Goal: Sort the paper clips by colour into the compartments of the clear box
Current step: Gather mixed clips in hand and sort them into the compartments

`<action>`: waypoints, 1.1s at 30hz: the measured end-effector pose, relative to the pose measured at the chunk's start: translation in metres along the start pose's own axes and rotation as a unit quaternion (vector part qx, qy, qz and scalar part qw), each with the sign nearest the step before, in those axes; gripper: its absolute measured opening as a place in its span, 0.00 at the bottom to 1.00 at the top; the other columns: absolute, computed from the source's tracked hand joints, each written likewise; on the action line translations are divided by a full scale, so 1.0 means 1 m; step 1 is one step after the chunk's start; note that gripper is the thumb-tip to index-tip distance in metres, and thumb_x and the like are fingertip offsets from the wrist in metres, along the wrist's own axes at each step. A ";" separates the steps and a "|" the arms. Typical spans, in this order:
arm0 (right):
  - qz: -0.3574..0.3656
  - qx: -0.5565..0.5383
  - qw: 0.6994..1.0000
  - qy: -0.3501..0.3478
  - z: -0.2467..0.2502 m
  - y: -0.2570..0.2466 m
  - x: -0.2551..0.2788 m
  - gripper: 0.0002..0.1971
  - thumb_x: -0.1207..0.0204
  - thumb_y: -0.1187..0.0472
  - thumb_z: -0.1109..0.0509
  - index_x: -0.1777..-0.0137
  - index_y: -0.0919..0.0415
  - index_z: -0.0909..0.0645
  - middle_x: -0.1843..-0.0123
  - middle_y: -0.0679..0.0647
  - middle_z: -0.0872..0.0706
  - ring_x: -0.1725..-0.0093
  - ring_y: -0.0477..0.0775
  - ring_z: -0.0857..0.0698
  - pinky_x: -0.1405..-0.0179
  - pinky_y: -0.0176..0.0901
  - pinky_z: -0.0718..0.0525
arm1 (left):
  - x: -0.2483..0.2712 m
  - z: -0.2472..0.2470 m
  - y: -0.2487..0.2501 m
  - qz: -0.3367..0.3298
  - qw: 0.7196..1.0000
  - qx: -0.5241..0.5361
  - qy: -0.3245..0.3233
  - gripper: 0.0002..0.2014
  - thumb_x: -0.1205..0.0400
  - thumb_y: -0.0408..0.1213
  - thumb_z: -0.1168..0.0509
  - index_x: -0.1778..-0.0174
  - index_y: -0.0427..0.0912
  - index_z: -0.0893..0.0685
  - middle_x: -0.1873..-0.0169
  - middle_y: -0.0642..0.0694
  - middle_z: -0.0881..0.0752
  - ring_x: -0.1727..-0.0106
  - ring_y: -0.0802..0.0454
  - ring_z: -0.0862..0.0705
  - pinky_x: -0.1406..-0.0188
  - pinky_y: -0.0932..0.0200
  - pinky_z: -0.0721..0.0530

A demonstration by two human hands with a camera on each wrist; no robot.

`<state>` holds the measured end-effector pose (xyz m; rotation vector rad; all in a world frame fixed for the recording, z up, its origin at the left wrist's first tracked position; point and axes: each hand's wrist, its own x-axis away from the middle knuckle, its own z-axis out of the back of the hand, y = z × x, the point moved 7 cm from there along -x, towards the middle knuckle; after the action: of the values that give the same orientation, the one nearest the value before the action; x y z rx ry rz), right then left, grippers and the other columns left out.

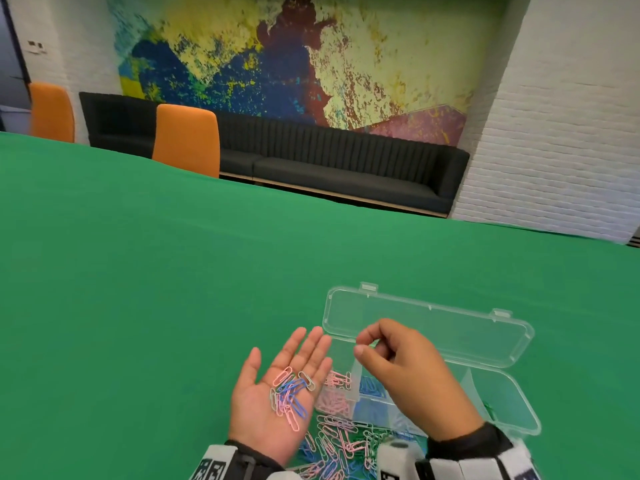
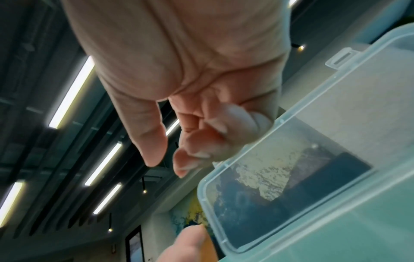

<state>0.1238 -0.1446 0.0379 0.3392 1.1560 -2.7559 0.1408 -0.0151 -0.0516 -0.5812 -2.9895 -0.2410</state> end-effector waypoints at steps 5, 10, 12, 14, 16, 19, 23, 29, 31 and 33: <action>0.072 0.012 0.996 -0.048 -0.021 -0.026 0.020 0.07 0.28 0.59 0.30 0.56 0.44 0.19 0.73 0.44 0.23 0.71 0.41 0.25 0.71 0.31 0.30 | 0.003 -0.001 -0.021 0.039 0.999 -0.001 -0.005 0.32 0.25 0.51 0.42 0.42 0.23 0.17 0.42 0.24 0.17 0.43 0.29 0.15 0.46 0.33 0.19; 0.065 0.074 0.993 -0.059 -0.031 -0.022 0.021 0.11 0.27 0.58 0.32 0.46 0.46 0.19 0.70 0.39 0.23 0.68 0.36 0.27 0.67 0.26 0.31 | 0.013 -0.008 -0.041 0.086 0.996 0.011 -0.012 0.31 0.20 0.53 0.43 0.49 0.22 0.16 0.44 0.20 0.18 0.55 0.30 0.12 0.62 0.33 0.13; 0.048 0.109 0.990 -0.078 -0.037 -0.016 0.020 0.11 0.26 0.57 0.34 0.44 0.47 0.20 0.63 0.44 0.18 0.62 0.41 0.23 0.64 0.31 0.28 | 0.013 -0.008 -0.045 0.096 0.995 0.010 -0.013 0.31 0.21 0.53 0.40 0.50 0.21 0.15 0.39 0.21 0.20 0.52 0.30 0.12 0.58 0.33 0.15; 0.030 0.134 0.987 -0.085 -0.040 -0.011 0.019 0.09 0.27 0.57 0.34 0.47 0.50 0.20 0.57 0.48 0.16 0.56 0.49 0.20 0.59 0.39 0.25 | 0.012 -0.006 -0.047 0.103 0.995 0.004 -0.008 0.31 0.24 0.53 0.36 0.51 0.21 0.15 0.38 0.22 0.21 0.52 0.31 0.12 0.61 0.35 0.13; 0.024 0.151 0.985 -0.085 -0.044 -0.009 0.018 0.05 0.27 0.58 0.35 0.52 0.52 0.22 0.56 0.49 0.16 0.52 0.51 0.19 0.57 0.41 0.25 | 0.010 0.000 -0.048 0.108 0.994 -0.006 0.005 0.33 0.23 0.55 0.40 0.49 0.21 0.15 0.37 0.23 0.20 0.52 0.32 0.12 0.59 0.35 0.14; 0.033 0.161 0.983 -0.083 -0.047 -0.009 0.018 0.04 0.27 0.58 0.35 0.54 0.54 0.23 0.57 0.50 0.16 0.53 0.53 0.20 0.57 0.43 0.25 | 0.009 0.004 -0.047 0.107 0.994 -0.008 0.014 0.34 0.25 0.53 0.45 0.48 0.21 0.15 0.38 0.24 0.20 0.50 0.33 0.12 0.50 0.33 0.20; 0.034 0.125 0.989 -0.073 -0.042 -0.012 0.018 0.01 0.27 0.58 0.34 0.58 0.52 0.24 0.67 0.47 0.24 0.61 0.49 0.24 0.60 0.42 0.27 | 0.012 -0.001 -0.044 0.099 0.995 0.000 0.013 0.33 0.24 0.53 0.39 0.41 0.22 0.18 0.36 0.25 0.21 0.44 0.32 0.15 0.52 0.32 0.18; -0.002 -0.057 0.998 -0.027 -0.028 -0.003 0.014 0.08 0.30 0.61 0.30 0.67 0.50 0.22 0.71 0.56 0.18 0.69 0.53 0.19 0.64 0.47 0.20 | 0.010 -0.007 -0.039 0.078 0.997 0.013 0.004 0.35 0.25 0.51 0.44 0.29 0.26 0.27 0.34 0.26 0.22 0.41 0.30 0.17 0.49 0.32 0.19; -0.005 -0.076 0.996 -0.047 -0.030 -0.003 0.015 0.11 0.30 0.62 0.29 0.69 0.45 0.21 0.72 0.58 0.19 0.70 0.55 0.19 0.63 0.48 0.19 | 0.011 -0.007 -0.040 0.081 0.997 0.020 0.005 0.35 0.26 0.50 0.45 0.29 0.26 0.27 0.35 0.26 0.21 0.39 0.30 0.18 0.46 0.31 0.22; -0.011 -0.103 0.992 -0.067 -0.031 -0.004 0.015 0.13 0.29 0.65 0.29 0.70 0.46 0.20 0.74 0.53 0.20 0.72 0.49 0.21 0.68 0.43 0.20 | 0.010 -0.007 -0.040 0.080 0.996 0.027 0.008 0.35 0.25 0.50 0.44 0.29 0.26 0.27 0.35 0.25 0.21 0.37 0.29 0.20 0.47 0.30 0.23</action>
<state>0.1133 -0.1204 0.0156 0.1175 1.4005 -2.5991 0.1168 -0.0496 -0.0495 -0.8020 -2.9039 -0.1520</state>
